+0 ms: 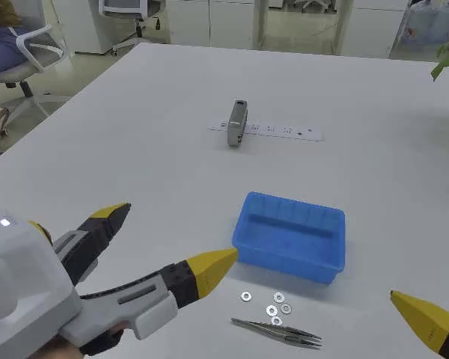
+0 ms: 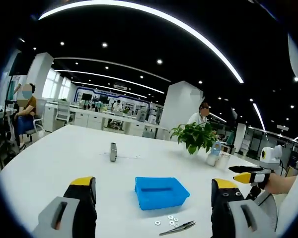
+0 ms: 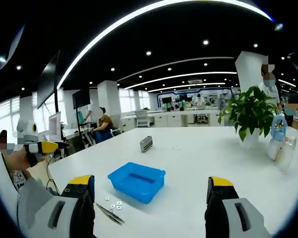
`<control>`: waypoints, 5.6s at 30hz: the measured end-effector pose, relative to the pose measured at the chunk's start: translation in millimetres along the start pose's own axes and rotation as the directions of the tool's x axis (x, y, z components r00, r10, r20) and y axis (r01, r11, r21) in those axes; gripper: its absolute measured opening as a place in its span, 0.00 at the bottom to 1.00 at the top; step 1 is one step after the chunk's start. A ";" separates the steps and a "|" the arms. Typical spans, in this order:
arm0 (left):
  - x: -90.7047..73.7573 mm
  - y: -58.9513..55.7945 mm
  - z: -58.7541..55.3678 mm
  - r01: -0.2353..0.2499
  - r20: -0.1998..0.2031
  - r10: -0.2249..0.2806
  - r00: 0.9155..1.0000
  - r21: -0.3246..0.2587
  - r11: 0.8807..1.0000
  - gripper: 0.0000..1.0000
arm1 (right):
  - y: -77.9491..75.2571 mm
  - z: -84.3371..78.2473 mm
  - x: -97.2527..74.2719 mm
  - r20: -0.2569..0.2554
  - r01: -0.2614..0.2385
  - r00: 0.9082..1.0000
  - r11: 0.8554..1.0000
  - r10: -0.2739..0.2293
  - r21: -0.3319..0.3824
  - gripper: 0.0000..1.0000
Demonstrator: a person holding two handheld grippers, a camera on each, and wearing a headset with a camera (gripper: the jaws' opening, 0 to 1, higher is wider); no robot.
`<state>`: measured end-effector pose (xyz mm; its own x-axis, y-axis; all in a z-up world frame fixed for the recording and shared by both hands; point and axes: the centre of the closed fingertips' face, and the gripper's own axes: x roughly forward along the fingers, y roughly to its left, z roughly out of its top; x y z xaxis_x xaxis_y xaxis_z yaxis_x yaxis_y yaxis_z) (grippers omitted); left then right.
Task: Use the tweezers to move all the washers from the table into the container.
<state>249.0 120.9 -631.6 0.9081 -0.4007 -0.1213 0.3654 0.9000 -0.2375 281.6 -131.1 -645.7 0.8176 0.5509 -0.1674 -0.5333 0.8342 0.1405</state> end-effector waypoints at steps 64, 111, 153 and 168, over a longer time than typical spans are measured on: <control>-1.1 1.0 -36.9 0.055 -0.177 -0.039 0.983 0.084 0.995 0.66 | -0.2 -37.2 2.7 -0.191 -0.038 0.982 0.985 0.005 -0.169 0.68; 46.9 -33.9 -203.3 0.770 -0.877 -0.168 0.450 0.286 0.571 0.00 | 47.4 -138.6 4.8 -0.601 -0.392 0.773 0.898 0.205 -0.198 0.18; 22.6 -103.6 -118.0 0.795 -0.783 -0.265 0.562 0.425 0.432 0.00 | 122.5 -160.0 53.2 -0.652 -0.769 0.581 0.590 0.487 -0.245 0.07; 46.1 -91.0 -111.1 0.811 -0.801 -0.275 0.531 0.388 0.437 0.00 | 123.0 -157.4 76.2 -0.605 -0.743 0.606 0.639 0.516 -0.200 0.07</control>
<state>234.9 1.6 -722.7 0.2181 -0.5977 -0.7715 0.9759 0.1347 0.1716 244.2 17.5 -794.7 0.0891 0.7797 -0.6198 -0.9915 0.1285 0.0192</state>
